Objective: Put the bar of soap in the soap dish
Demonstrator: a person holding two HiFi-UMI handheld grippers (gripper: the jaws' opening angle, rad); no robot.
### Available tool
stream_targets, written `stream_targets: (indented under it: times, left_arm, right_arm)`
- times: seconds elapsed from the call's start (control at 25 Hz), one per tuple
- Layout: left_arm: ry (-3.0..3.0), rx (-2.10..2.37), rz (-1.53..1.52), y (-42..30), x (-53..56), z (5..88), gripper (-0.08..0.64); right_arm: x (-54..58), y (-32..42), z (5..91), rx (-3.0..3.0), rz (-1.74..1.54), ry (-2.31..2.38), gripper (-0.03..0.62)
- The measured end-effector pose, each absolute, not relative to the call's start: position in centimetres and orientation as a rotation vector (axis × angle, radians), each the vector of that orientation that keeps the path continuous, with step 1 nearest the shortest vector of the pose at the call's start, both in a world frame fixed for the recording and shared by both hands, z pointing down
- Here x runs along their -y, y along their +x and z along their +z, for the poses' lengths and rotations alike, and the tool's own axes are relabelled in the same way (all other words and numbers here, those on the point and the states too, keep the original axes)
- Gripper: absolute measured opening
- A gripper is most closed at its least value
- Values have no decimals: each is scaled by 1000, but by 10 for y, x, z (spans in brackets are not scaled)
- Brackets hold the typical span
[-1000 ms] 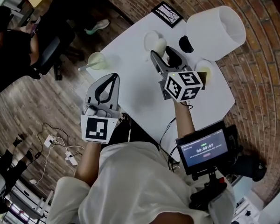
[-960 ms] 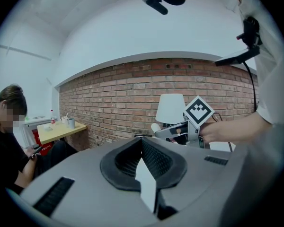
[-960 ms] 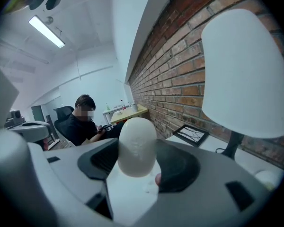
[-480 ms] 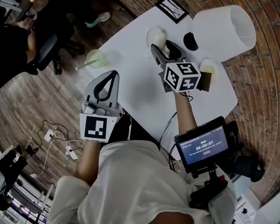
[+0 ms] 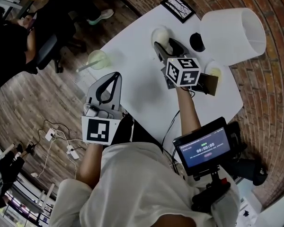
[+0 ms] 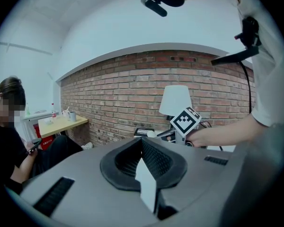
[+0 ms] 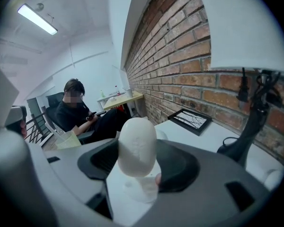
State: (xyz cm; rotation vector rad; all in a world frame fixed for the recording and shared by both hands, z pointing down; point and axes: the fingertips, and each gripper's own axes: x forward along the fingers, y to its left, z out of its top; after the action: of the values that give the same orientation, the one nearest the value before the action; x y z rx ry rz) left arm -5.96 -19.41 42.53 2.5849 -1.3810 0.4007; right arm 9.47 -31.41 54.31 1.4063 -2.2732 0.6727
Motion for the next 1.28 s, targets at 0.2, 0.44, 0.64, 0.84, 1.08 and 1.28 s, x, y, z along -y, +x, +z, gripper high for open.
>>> stream_targets:
  times: [0.2,0.44,0.64,0.84,1.08,1.28]
  left_arm:
    - [2588,1397,426,-61,194,427,2]
    - [2595,1402,442,-60,193,426,2]
    - [2597,1391,441,-55,189,427,2]
    - [2589,1391,443,-55,189,428,2]
    - [2594,1390,452,-56,189,428,2]
    - [2595,1387,452,-54,188,429,1]
  right_arm:
    - [317,97,551,2256,679,1405,250]
    - [321,99,555,2238,691,1424,251]
    - [323,100,562,2204,683,1425,251]
    - [324,103,569,2165,671,1425,252]
    - [325,102,573,2150,660,1426,252]
    - [326,99,575,2144,639,1421,252]
